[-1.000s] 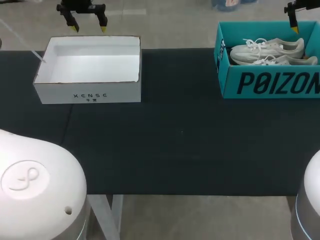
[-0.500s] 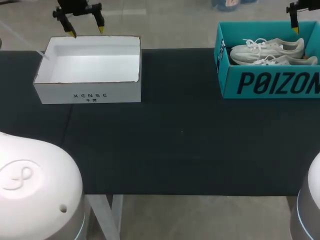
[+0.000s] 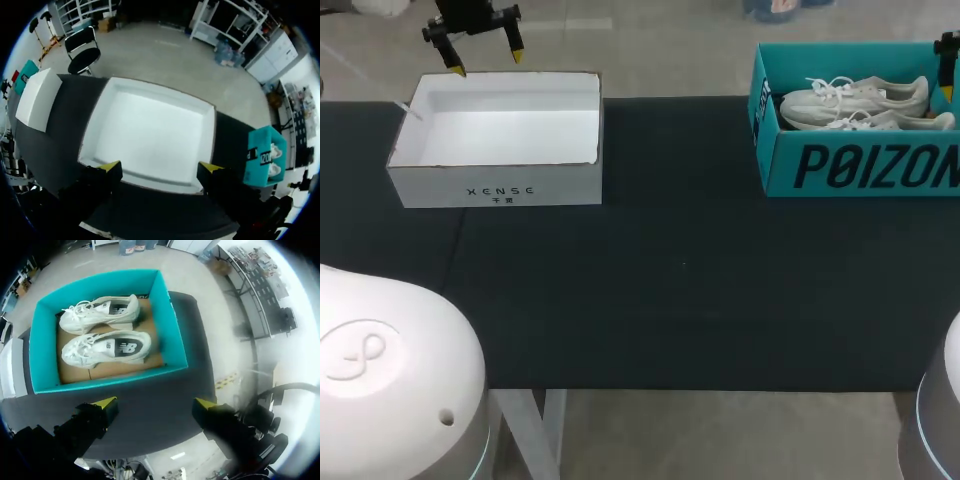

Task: Take the shoe out of the shoebox, open the shoe tongue, remove and reinsert the insole, then place the shoe into the shoebox

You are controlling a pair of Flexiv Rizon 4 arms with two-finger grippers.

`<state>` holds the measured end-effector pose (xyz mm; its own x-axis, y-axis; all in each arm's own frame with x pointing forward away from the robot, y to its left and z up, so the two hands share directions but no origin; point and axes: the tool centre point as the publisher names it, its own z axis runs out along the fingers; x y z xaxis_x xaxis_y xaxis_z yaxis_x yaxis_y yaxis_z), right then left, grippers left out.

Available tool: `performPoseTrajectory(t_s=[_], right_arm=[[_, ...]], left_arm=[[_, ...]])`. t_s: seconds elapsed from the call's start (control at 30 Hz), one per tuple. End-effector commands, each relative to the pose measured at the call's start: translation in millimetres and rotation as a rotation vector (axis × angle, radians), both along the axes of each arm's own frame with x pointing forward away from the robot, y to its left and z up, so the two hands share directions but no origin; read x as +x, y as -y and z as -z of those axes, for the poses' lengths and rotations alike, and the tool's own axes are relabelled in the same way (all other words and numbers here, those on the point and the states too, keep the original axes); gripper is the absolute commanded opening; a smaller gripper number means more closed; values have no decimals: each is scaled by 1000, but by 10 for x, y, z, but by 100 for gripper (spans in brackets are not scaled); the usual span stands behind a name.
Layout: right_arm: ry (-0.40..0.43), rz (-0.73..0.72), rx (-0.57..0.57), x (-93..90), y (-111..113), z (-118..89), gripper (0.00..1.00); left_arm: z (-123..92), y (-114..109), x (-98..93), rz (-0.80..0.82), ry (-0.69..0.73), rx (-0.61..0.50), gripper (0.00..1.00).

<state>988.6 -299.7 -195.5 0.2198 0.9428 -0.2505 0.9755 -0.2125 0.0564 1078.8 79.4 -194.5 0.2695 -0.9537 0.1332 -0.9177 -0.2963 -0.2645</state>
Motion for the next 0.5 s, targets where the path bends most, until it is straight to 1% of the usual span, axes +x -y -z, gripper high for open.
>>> performPoseTrajectory(t_s=[0.03,0.13,0.2,0.23,0.3,0.33,0.37,0.4,0.43,0.5], right_arm=[[122,1,-73,-432,-176,51,100],[114,34,-63,-539,-234,59,100],[103,73,-32,-604,-239,47,100],[105,83,-31,-631,-247,39,100],[105,103,-25,-671,-261,28,100],[102,106,-17,-686,-268,26,100],[92,105,4,-701,-276,24,100],[89,100,17,-715,-279,21,100],[87,98,24,-728,-284,18,100],[84,96,34,-754,-302,15,100]], left_arm=[[70,110,-24,-35,-17,-11,100],[77,144,-20,-48,-30,-5,100],[75,156,-9,-71,-29,-53,100],[66,171,-19,-47,-35,-56,100],[38,241,-63,42,-50,-115,100],[40,263,-87,75,-70,-109,100],[30,304,-141,145,-111,-114,100],[15,322,-171,147,-116,-125,100],[-9,344,-209,202,-129,-120,100],[-39,372,-274,247,-150,-105,100]])
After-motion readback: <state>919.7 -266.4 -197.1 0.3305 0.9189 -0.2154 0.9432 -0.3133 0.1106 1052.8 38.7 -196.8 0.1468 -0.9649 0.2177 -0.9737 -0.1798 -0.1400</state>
